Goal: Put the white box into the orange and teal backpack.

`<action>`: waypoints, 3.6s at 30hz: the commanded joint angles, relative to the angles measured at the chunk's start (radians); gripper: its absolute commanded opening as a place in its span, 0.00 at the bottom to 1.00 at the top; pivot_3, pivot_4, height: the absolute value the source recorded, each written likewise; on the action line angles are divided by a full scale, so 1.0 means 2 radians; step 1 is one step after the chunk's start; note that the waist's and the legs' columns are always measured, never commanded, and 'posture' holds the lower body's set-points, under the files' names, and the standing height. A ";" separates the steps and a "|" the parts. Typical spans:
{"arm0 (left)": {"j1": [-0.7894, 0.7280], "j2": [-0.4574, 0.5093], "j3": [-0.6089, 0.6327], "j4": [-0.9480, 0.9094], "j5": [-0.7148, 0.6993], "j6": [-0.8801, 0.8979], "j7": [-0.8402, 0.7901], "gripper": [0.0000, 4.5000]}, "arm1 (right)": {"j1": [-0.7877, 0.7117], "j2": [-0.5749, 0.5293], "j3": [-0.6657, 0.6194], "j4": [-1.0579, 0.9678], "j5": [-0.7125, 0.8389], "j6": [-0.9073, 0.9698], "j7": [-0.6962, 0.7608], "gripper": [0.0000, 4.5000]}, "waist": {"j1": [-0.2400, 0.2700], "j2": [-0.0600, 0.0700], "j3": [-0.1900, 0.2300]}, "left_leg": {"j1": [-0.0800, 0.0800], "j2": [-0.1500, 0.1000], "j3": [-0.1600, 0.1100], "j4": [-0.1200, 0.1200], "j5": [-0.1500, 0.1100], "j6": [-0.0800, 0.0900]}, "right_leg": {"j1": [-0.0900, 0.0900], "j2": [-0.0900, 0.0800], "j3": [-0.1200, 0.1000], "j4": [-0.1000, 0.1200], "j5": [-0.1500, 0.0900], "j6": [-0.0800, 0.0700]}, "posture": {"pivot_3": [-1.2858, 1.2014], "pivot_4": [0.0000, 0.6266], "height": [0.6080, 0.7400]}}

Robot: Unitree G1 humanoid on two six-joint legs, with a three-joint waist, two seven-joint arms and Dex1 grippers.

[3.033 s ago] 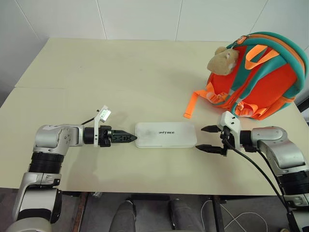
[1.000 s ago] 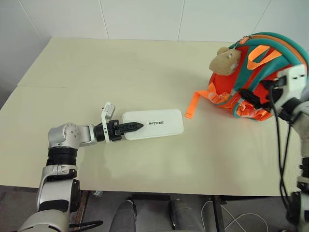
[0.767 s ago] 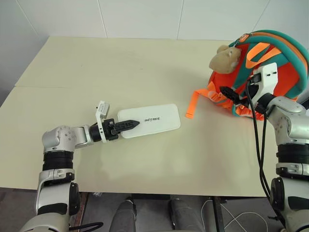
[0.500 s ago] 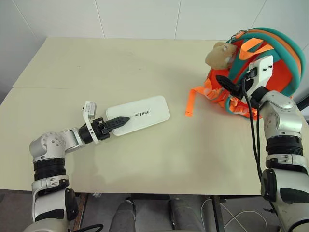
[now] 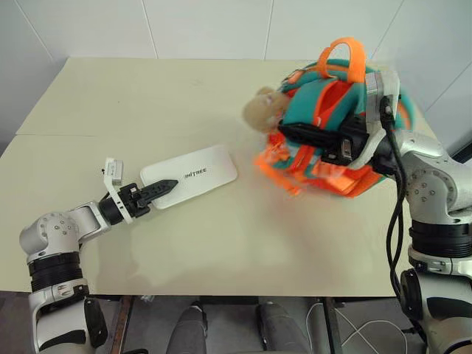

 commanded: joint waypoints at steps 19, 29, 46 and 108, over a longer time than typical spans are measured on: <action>0.093 0.049 0.082 -0.199 -0.118 -0.095 -0.053 0.28 | 0.036 -0.144 0.051 0.040 0.025 0.090 0.132 0.01 | 0.013 -0.001 0.000 | -0.001 0.000 0.001 0.000 -0.001 0.001 | 0.000 0.000 0.000 -0.003 0.000 -0.001 | 0.52 0.24 1.00; 0.081 0.113 0.050 -0.254 -0.200 -0.067 -0.069 0.28 | 0.045 -0.108 0.071 0.052 -0.013 0.060 0.143 0.01 | 0.011 -0.001 0.000 | -0.001 0.000 0.001 0.000 -0.002 0.001 | 0.000 0.000 0.000 -0.003 -0.001 -0.001 | 0.52 0.24 1.00; -0.080 0.141 -0.147 -0.109 0.033 -0.282 -0.191 0.28 | 0.048 -0.122 0.071 0.041 -0.032 0.053 0.173 0.01 | 0.015 -0.001 0.000 | 0.000 0.000 0.000 0.001 -0.002 0.001 | 0.001 0.000 0.000 -0.004 0.000 -0.001 | 0.52 0.24 1.00; -0.182 0.095 -0.203 -0.039 0.148 -0.414 -0.320 0.28 | 0.012 -0.145 0.029 0.035 0.042 0.119 0.191 0.01 | 0.014 -0.001 0.001 | -0.002 0.000 0.000 0.002 -0.002 0.001 | 0.000 0.001 -0.001 -0.001 -0.001 -0.001 | 0.52 0.24 1.00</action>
